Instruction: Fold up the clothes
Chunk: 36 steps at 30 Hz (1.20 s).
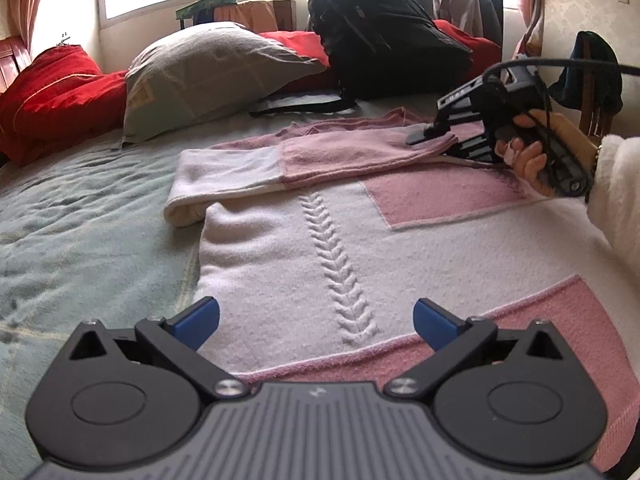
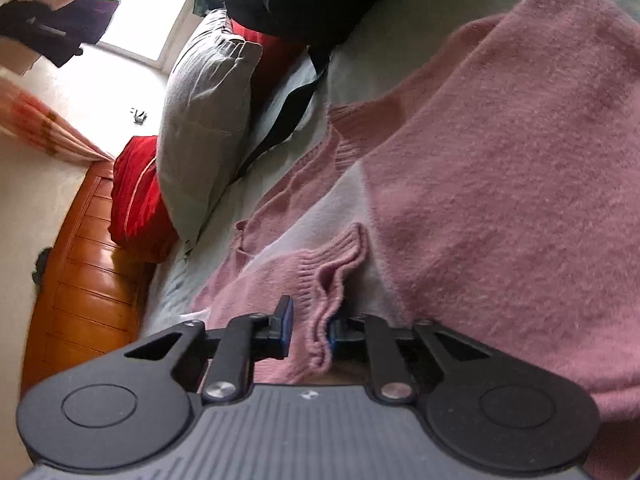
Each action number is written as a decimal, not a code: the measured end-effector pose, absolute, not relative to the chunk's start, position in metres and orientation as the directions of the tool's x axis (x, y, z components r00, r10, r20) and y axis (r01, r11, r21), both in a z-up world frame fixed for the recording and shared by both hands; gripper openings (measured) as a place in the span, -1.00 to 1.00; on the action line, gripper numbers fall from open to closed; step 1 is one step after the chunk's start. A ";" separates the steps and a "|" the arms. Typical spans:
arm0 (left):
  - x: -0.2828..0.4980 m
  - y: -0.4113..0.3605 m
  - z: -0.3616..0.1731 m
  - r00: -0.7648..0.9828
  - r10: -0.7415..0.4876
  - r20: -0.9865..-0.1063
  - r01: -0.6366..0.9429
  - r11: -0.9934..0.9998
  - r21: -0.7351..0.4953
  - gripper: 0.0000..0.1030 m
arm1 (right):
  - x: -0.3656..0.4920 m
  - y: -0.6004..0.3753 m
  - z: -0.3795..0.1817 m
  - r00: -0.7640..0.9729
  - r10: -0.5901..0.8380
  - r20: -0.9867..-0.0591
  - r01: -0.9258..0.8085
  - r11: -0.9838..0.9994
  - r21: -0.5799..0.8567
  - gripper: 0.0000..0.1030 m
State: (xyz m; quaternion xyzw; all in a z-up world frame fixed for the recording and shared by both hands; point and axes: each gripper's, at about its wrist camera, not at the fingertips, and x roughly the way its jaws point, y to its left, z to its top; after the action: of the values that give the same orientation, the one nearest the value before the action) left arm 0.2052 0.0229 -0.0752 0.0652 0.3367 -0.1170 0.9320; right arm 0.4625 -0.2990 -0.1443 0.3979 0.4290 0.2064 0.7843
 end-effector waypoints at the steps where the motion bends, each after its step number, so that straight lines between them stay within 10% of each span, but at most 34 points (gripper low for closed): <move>1: 0.205 0.022 -0.076 0.744 -0.173 -0.645 0.263 0.964 0.045 0.99 | 0.461 -0.301 -0.146 0.552 0.669 -0.498 0.007 0.593 0.805 -0.91; 36: 0.204 0.034 -0.082 0.729 -0.150 -0.668 0.239 0.970 0.043 0.99 | 0.460 -0.317 -0.106 0.596 0.530 -0.603 0.039 0.731 0.682 -0.83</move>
State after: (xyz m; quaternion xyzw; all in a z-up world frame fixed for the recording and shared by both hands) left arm 0.2038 0.0342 -0.0821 0.0632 0.3531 -0.1050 0.9275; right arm 0.4598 -0.3171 -0.1059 0.3357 0.4241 0.1483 0.8279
